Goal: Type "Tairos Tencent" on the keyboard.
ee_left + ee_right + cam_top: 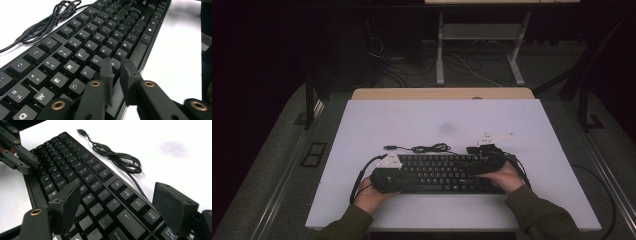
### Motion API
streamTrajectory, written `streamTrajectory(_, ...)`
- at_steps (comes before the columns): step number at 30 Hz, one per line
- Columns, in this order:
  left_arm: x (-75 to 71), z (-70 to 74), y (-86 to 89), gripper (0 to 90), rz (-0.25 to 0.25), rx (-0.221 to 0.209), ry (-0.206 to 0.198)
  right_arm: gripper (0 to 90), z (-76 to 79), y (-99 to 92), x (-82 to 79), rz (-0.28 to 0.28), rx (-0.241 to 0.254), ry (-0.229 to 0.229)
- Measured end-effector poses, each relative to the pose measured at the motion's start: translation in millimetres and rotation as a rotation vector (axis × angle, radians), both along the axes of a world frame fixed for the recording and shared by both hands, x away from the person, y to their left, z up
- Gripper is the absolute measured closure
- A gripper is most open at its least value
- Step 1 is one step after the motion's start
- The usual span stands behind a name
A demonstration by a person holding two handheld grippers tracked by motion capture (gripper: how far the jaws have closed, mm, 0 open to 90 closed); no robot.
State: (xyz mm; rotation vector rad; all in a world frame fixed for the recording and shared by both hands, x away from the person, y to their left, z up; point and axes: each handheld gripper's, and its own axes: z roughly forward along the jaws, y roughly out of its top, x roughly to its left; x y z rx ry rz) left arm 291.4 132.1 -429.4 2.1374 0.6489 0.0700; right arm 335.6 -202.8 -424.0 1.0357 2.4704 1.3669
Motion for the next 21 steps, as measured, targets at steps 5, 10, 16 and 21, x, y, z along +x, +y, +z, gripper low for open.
streamTrajectory(5,2.0,0.0,-0.1,65.8,0.015,-0.005,-0.006,23.2,1.7,-3.5,-2.5,-0.004,0.004,0.001)
streamTrajectory(10,3.3,0.6,-0.6,56.8,0.031,-0.011,-0.014,24.4,2.4,-7.7,-6.4,-0.009,0.012,0.000)
streamTrajectory(16,5.6,1.1,-1.3,47.1,0.050,-0.019,-0.017,27.4,3.5,-14.4,-12.4,-0.010,0.021,0.005)
streamTrajectory(21,7.6,1.0,-2.2,40.3,0.063,-0.022,-0.027,32.1,3.4,-23.0,-18.7,-0.006,0.022,0.012)
